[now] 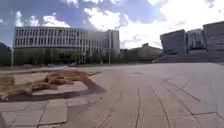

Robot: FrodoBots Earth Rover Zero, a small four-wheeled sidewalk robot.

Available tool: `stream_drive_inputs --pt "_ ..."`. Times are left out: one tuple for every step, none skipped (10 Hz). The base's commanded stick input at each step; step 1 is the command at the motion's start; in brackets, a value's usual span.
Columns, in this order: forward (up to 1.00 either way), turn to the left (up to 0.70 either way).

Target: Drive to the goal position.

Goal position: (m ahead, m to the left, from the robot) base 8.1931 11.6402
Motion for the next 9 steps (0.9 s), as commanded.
stream_drive_inputs --pt "0.70 -0.35" --pt "0.70 -0.35" --pt "0.70 -0.35" --pt "0.70 -0.35" --pt "0.70 -0.21" --pt "0.70 0.00" --pt "0.70 0.00" --pt "0.70 0.00" --pt "0.70 0.00"
